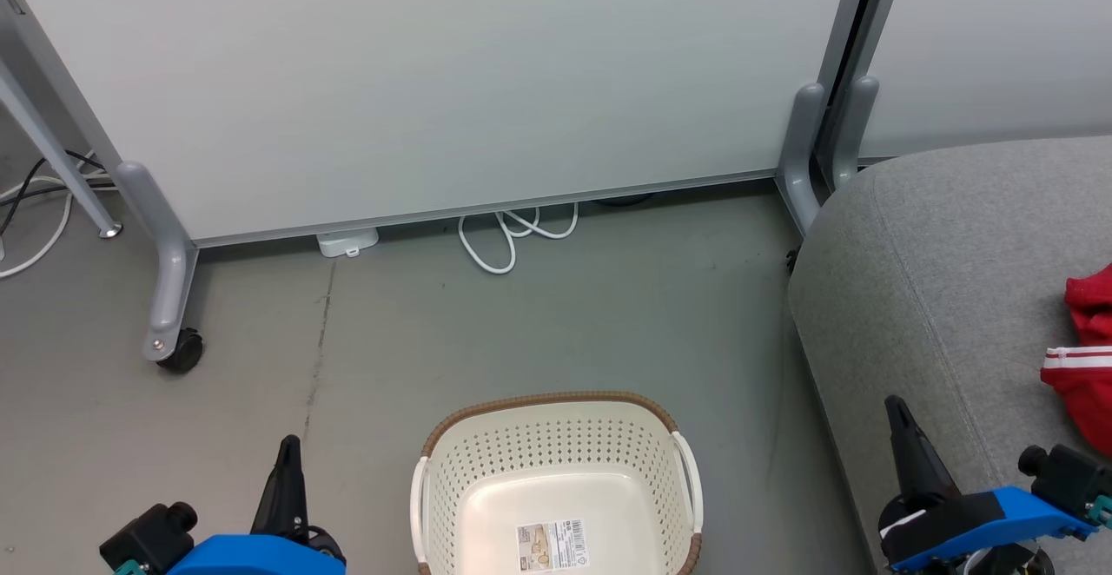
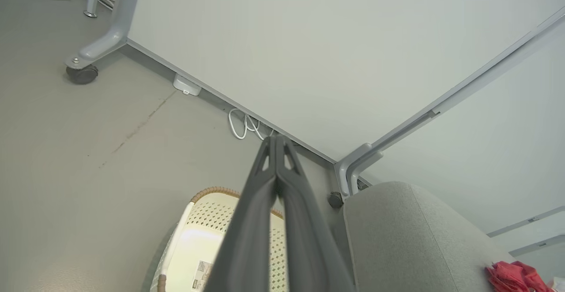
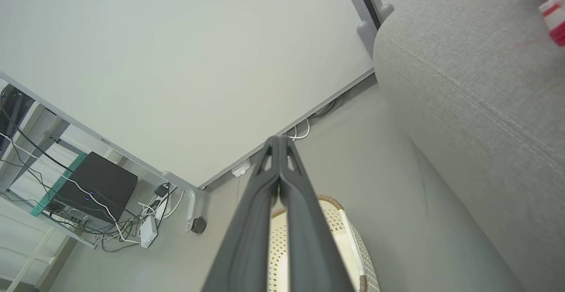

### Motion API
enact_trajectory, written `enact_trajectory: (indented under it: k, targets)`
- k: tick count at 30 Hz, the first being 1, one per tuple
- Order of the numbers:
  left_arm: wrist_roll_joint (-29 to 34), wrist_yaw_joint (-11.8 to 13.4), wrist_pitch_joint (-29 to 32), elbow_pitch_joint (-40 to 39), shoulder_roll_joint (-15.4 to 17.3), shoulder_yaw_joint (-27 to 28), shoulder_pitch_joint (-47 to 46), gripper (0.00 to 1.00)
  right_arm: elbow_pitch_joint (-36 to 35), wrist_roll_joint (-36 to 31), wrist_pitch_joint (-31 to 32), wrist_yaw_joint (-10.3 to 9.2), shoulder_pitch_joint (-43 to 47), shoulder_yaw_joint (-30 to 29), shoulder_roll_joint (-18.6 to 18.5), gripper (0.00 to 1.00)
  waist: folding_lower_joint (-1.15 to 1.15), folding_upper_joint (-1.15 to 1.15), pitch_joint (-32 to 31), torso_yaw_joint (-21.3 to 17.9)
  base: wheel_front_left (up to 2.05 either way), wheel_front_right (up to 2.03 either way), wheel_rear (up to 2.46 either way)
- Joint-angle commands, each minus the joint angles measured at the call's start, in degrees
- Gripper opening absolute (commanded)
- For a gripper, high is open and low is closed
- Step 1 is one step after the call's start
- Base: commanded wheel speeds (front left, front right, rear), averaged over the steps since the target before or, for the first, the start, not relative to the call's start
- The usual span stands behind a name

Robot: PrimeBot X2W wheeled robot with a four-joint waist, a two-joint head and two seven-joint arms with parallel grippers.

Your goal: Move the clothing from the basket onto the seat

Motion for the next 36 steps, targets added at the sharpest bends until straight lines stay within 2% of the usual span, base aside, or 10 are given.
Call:
enact_trajectory:
  k: [1,36]
  targets:
    - [-1.79,-0.04,0.42,-1.04,0.03,0.66,-1.77,0.0,-0.96,2.1,0.4,0.0,-1.67,-0.22,-0.15,0.0,0.0,0.0,-0.01,-0.01,0.0,0.0,0.0]
    - [-23.74,-0.09,6.74,-3.72,-0.73,4.64,-4.06,0.0,-1.2,26.71,4.32,0.01,-3.03,-1.49,-0.24,0.0,0.0,0.0,-0.24,-0.27,0.0,0.0,0.0]
